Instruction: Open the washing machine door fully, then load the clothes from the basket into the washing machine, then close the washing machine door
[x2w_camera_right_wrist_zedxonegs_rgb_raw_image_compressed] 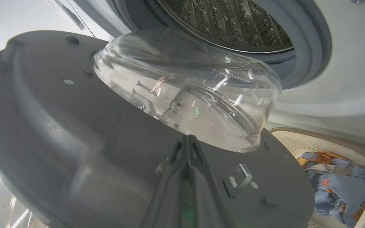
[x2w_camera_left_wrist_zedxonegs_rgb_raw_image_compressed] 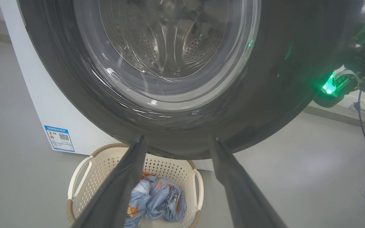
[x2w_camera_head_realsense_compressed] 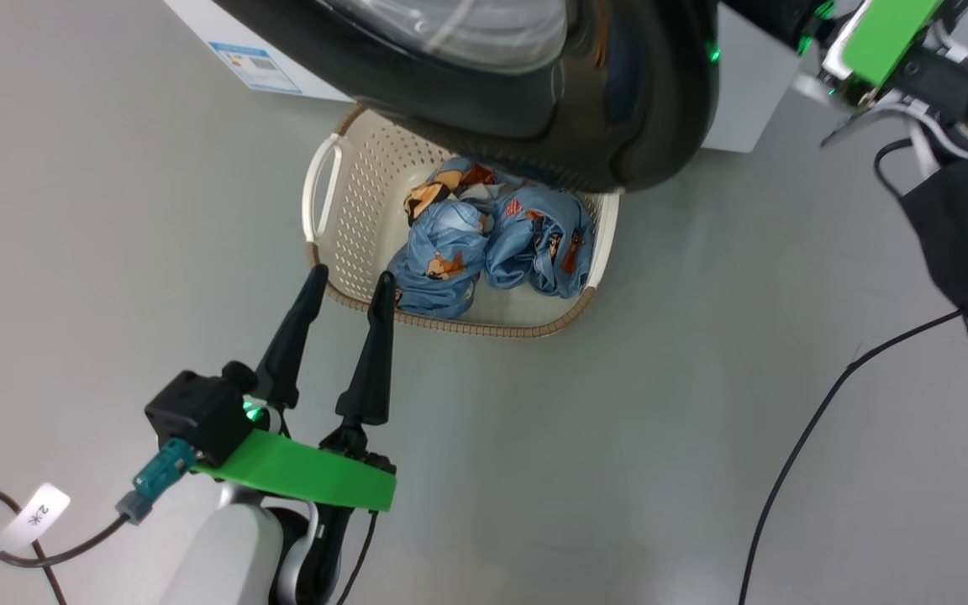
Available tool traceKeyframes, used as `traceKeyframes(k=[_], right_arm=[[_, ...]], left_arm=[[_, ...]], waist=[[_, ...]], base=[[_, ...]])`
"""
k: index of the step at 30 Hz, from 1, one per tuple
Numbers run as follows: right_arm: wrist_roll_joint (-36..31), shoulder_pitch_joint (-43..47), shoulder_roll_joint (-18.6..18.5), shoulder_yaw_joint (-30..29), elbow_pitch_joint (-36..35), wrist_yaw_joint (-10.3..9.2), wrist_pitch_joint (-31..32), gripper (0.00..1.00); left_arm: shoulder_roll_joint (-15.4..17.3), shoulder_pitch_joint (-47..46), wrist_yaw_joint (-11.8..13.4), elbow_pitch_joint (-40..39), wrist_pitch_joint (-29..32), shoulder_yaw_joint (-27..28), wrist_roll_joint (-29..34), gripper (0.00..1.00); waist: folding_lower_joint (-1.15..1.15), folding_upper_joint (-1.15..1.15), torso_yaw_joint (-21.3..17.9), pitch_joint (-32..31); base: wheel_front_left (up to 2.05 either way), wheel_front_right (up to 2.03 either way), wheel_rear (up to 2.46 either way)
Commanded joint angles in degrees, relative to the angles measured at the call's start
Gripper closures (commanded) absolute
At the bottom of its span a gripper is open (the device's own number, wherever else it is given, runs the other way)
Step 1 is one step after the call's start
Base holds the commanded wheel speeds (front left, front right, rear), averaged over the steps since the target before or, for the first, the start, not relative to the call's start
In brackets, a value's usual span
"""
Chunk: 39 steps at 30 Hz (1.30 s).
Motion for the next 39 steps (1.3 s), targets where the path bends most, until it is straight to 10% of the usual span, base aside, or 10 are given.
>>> traceKeyframes(k=[1,39], right_arm=[[0.91,2.19,2.0,0.68,-2.34,0.14,0.61,1.0],[2.17,15.1,6.84,6.17,-9.99,0.14,3.9,1.0]], left_arm=[[1.31,1.06,-0.26,-0.91,-0.37,2.05,0.47,0.0],[1.31,6.27,-0.78,-0.11,-0.37,4.56,2.27,0.0]], waist=[[0.0,0.0,-0.11,-0.92],[0.0,0.0,1.06,-8.66]], base=[[0.0,0.0,0.0],[0.0,0.0,0.0]])
